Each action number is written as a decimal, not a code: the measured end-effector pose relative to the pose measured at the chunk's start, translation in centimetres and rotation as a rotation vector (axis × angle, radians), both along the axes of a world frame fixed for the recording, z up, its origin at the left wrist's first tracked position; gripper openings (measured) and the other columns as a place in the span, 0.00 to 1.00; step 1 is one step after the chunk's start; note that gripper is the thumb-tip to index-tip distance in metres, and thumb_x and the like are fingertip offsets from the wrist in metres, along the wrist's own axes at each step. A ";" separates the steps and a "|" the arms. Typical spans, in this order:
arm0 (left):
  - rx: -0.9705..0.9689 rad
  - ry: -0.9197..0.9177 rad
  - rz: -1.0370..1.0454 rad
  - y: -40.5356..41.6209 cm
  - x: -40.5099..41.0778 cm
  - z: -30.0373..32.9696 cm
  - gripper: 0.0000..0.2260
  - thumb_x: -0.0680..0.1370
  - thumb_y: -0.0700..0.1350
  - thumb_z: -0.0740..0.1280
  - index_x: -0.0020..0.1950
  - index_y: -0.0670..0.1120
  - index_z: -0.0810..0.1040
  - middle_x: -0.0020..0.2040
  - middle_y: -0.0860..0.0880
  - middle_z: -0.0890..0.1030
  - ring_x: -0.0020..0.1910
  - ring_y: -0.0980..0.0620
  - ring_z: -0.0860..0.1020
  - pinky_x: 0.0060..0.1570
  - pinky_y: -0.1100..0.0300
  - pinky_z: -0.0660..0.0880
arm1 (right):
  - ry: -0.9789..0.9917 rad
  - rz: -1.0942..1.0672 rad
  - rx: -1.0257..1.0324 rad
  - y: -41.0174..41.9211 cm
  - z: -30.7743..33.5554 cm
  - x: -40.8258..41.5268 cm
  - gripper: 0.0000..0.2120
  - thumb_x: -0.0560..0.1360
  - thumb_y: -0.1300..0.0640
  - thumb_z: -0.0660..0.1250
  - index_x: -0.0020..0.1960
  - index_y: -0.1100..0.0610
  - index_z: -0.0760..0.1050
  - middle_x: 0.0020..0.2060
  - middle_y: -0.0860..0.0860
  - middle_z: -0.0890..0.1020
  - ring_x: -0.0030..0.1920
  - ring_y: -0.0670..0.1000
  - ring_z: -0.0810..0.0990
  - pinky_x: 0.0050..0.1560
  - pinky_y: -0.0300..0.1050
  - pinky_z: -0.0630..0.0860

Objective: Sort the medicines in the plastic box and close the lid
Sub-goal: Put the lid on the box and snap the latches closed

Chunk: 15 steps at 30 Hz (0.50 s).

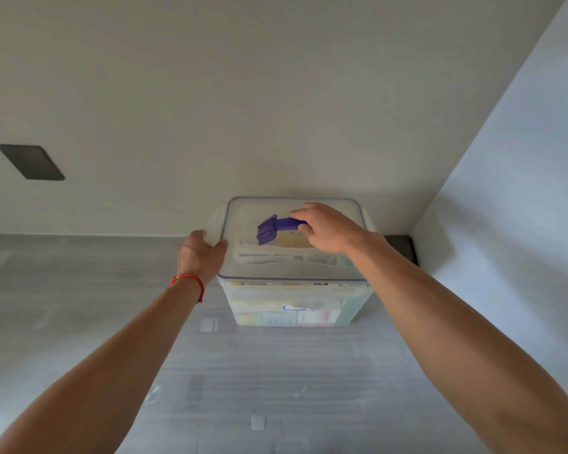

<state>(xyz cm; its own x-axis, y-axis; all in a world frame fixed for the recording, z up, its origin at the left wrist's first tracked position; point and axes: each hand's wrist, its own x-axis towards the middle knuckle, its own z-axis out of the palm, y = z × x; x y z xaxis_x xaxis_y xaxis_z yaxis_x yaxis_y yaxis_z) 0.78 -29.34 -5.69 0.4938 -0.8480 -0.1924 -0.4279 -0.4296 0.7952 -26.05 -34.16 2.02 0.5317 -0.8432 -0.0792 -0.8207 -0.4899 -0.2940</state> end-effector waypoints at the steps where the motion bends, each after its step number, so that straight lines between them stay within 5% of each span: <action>1: 0.023 0.015 -0.013 -0.3 0.2 -0.4 0.30 0.74 0.55 0.71 0.72 0.45 0.71 0.62 0.43 0.80 0.62 0.41 0.79 0.63 0.55 0.73 | -0.074 -0.041 -0.048 -0.1 -0.4 -0.5 0.14 0.82 0.59 0.60 0.64 0.54 0.79 0.58 0.53 0.80 0.60 0.58 0.78 0.63 0.55 0.74; 5: 0.022 0.258 -0.017 -1.6 0.7 0.0 0.29 0.75 0.45 0.72 0.75 0.46 0.67 0.63 0.40 0.79 0.54 0.43 0.80 0.55 0.52 0.77 | -0.306 -0.533 -0.151 -0.8 -1.6 -5.1 0.19 0.82 0.55 0.60 0.70 0.58 0.75 0.66 0.60 0.77 0.68 0.62 0.74 0.69 0.56 0.71; 8: -0.013 0.227 -0.065 -2.1 -0.1 0.4 0.28 0.77 0.49 0.70 0.76 0.50 0.66 0.68 0.43 0.76 0.59 0.44 0.78 0.55 0.55 0.74 | -0.232 -0.864 0.166 -0.3 -3.5 -8.8 0.25 0.84 0.46 0.55 0.72 0.63 0.67 0.69 0.66 0.72 0.69 0.67 0.71 0.67 0.58 0.70; 11: -0.023 0.102 -0.115 -1.8 -1.2 0.2 0.27 0.80 0.54 0.65 0.78 0.52 0.65 0.75 0.46 0.71 0.70 0.44 0.72 0.67 0.54 0.70 | -0.494 -0.892 0.441 1.3 -5.5 -9.8 0.31 0.84 0.39 0.53 0.74 0.62 0.66 0.72 0.61 0.73 0.70 0.61 0.73 0.71 0.55 0.70; 15: -0.028 0.080 -0.114 -1.2 -0.9 0.0 0.29 0.79 0.55 0.67 0.78 0.53 0.65 0.74 0.46 0.72 0.70 0.45 0.73 0.70 0.52 0.70 | -0.857 -0.958 0.483 2.2 -7.1 -9.6 0.24 0.84 0.45 0.58 0.68 0.63 0.73 0.65 0.59 0.80 0.65 0.60 0.78 0.71 0.60 0.73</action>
<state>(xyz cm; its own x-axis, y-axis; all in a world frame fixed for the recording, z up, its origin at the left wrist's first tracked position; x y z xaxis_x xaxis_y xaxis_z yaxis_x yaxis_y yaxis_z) -0.13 -30.59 -5.73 0.3780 -0.9034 -0.2023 -0.4077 -0.3586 0.8398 -35.70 -31.98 -5.11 -0.2066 -0.8876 -0.4117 -0.2539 0.4550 -0.8535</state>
